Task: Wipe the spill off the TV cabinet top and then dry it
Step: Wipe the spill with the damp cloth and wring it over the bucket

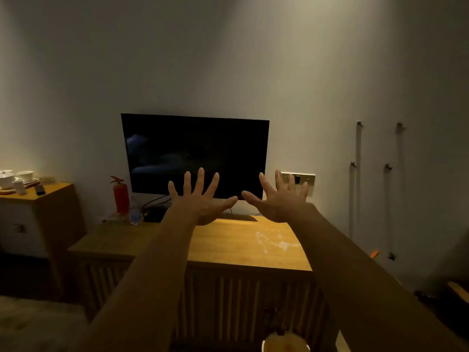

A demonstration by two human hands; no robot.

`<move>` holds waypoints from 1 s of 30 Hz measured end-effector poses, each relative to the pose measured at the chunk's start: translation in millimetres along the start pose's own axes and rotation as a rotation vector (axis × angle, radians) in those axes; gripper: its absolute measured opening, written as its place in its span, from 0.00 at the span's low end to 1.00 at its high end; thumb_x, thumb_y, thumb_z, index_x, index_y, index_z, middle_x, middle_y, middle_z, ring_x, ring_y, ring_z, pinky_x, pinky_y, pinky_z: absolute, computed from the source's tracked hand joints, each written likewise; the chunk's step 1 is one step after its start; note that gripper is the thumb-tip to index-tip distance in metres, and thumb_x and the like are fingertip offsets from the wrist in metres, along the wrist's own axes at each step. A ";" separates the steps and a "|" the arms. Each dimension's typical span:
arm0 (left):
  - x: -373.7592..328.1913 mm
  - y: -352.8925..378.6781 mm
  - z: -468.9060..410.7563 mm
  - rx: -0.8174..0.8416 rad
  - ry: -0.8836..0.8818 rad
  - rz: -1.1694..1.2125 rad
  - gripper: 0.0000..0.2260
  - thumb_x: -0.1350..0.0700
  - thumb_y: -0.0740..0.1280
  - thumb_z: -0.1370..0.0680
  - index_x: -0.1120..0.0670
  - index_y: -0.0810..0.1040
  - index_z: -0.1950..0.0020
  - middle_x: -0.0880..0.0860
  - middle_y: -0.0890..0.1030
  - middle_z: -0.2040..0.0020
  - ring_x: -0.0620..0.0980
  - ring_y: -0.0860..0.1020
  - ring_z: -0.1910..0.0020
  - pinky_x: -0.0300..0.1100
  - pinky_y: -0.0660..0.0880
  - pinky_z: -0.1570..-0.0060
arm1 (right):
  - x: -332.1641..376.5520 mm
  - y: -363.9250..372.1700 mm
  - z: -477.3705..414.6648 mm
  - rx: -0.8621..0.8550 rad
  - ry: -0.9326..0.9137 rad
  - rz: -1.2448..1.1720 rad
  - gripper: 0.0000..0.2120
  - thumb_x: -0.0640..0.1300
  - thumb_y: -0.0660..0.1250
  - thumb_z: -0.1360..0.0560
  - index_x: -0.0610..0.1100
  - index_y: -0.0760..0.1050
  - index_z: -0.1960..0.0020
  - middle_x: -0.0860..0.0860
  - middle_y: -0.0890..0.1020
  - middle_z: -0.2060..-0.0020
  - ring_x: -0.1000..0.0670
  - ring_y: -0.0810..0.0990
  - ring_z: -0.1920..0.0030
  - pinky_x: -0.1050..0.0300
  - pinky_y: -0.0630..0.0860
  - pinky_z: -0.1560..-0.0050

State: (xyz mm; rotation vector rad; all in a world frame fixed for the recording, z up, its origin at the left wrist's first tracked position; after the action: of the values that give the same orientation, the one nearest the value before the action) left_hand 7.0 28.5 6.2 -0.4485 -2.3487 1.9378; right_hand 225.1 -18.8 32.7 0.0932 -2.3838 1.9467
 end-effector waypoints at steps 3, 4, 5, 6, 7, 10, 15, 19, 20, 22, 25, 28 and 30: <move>29.0 1.9 -17.8 0.009 0.005 -0.031 0.41 0.20 0.42 0.32 0.37 0.30 0.26 0.48 0.25 0.25 0.54 0.22 0.33 0.61 0.22 0.41 | 24.5 7.6 -24.7 -0.017 0.002 0.004 0.46 0.78 0.36 0.35 0.59 0.34 0.22 0.45 0.37 0.21 0.37 0.35 0.24 0.27 0.35 0.30; 39.1 3.7 -23.0 0.017 0.007 -0.023 0.41 0.20 0.42 0.32 0.37 0.30 0.26 0.49 0.26 0.25 0.54 0.23 0.32 0.62 0.22 0.40 | 29.3 11.7 -33.4 -0.032 0.009 0.001 0.46 0.78 0.36 0.35 0.59 0.35 0.22 0.45 0.37 0.21 0.37 0.35 0.23 0.27 0.34 0.30; 49.0 5.4 -28.5 0.016 0.016 -0.017 0.41 0.20 0.42 0.32 0.37 0.31 0.26 0.49 0.26 0.25 0.55 0.23 0.30 0.63 0.23 0.39 | 37.1 15.6 -41.9 -0.037 0.008 0.005 0.45 0.78 0.36 0.34 0.59 0.35 0.22 0.45 0.38 0.21 0.37 0.35 0.23 0.27 0.34 0.30; 58.3 6.0 -32.3 0.027 0.024 -0.018 0.41 0.21 0.43 0.31 0.37 0.31 0.25 0.49 0.26 0.24 0.56 0.24 0.29 0.63 0.24 0.38 | 46.4 19.2 -49.3 -0.034 0.005 0.015 0.45 0.78 0.37 0.34 0.59 0.35 0.22 0.45 0.38 0.21 0.37 0.36 0.23 0.27 0.35 0.30; 68.2 6.2 -36.1 0.037 0.026 -0.020 0.41 0.21 0.43 0.31 0.37 0.31 0.25 0.49 0.26 0.24 0.56 0.25 0.28 0.64 0.24 0.38 | 54.5 22.5 -56.7 -0.033 0.001 0.026 0.44 0.77 0.38 0.32 0.59 0.35 0.22 0.45 0.38 0.21 0.37 0.36 0.23 0.27 0.35 0.30; 99.8 8.5 -47.8 0.051 0.018 -0.036 0.41 0.21 0.43 0.31 0.37 0.30 0.26 0.49 0.26 0.24 0.57 0.26 0.27 0.64 0.25 0.38 | 77.0 32.7 -77.5 -0.025 -0.017 0.036 0.42 0.76 0.41 0.29 0.58 0.35 0.22 0.45 0.39 0.21 0.37 0.36 0.23 0.27 0.34 0.30; 153.9 17.9 -66.8 0.060 0.013 -0.045 0.43 0.18 0.39 0.35 0.36 0.28 0.27 0.49 0.26 0.25 0.57 0.26 0.28 0.67 0.27 0.36 | 108.0 54.2 -100.6 0.025 -0.036 0.034 0.40 0.74 0.45 0.26 0.57 0.36 0.21 0.44 0.39 0.21 0.37 0.37 0.23 0.28 0.35 0.30; 193.8 32.5 -77.0 0.076 -0.006 -0.060 0.45 0.17 0.41 0.36 0.36 0.30 0.26 0.50 0.28 0.23 0.59 0.29 0.26 0.70 0.30 0.35 | 124.9 75.0 -123.1 0.073 -0.053 0.048 0.39 0.72 0.46 0.25 0.57 0.36 0.21 0.44 0.39 0.21 0.38 0.36 0.23 0.28 0.36 0.29; 203.4 37.0 -78.4 0.076 -0.013 -0.061 0.44 0.18 0.41 0.36 0.36 0.30 0.26 0.49 0.29 0.23 0.59 0.29 0.26 0.69 0.30 0.35 | 128.3 81.6 -129.4 0.073 -0.048 0.035 0.39 0.72 0.45 0.25 0.57 0.36 0.22 0.45 0.40 0.21 0.38 0.36 0.23 0.28 0.35 0.29; 220.5 45.3 -81.2 0.101 -0.042 -0.039 0.41 0.19 0.40 0.34 0.34 0.30 0.27 0.49 0.29 0.23 0.59 0.30 0.25 0.69 0.31 0.35 | 135.1 96.5 -141.6 0.077 -0.047 0.021 0.38 0.73 0.44 0.25 0.58 0.37 0.22 0.45 0.40 0.21 0.39 0.37 0.23 0.29 0.35 0.29; 240.8 59.4 -87.6 0.146 -0.107 -0.064 0.37 0.22 0.39 0.31 0.34 0.29 0.28 0.49 0.30 0.23 0.60 0.31 0.24 0.70 0.35 0.33 | 146.6 123.5 -162.6 0.090 -0.051 0.013 0.39 0.74 0.43 0.26 0.58 0.38 0.22 0.45 0.41 0.21 0.38 0.38 0.22 0.28 0.37 0.29; 253.7 75.6 -101.1 0.183 -0.133 -0.107 0.37 0.23 0.40 0.30 0.35 0.29 0.27 0.50 0.30 0.22 0.62 0.32 0.24 0.72 0.37 0.33 | 158.5 153.2 -186.4 0.113 -0.058 0.026 0.40 0.76 0.42 0.28 0.59 0.37 0.22 0.45 0.42 0.21 0.38 0.40 0.22 0.28 0.37 0.29; 259.4 87.4 -115.9 0.201 -0.135 -0.117 0.37 0.22 0.40 0.30 0.34 0.29 0.28 0.50 0.29 0.23 0.62 0.32 0.25 0.73 0.37 0.33 | 164.5 172.2 -204.6 0.133 -0.063 0.016 0.40 0.76 0.42 0.28 0.60 0.37 0.23 0.45 0.42 0.21 0.37 0.41 0.22 0.28 0.38 0.29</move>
State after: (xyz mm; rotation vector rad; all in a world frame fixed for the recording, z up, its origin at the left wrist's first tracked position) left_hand -198.1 221.2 -89.6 -0.1678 -2.1662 2.1810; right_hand 48.5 214.8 -80.3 0.1436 -2.2972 2.1391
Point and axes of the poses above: each hand's wrist, its own z-axis away from the middle knuckle, its own y-axis out of the palm, x = y × z, the point moved 3 cm from there along -z, towards the middle knuckle
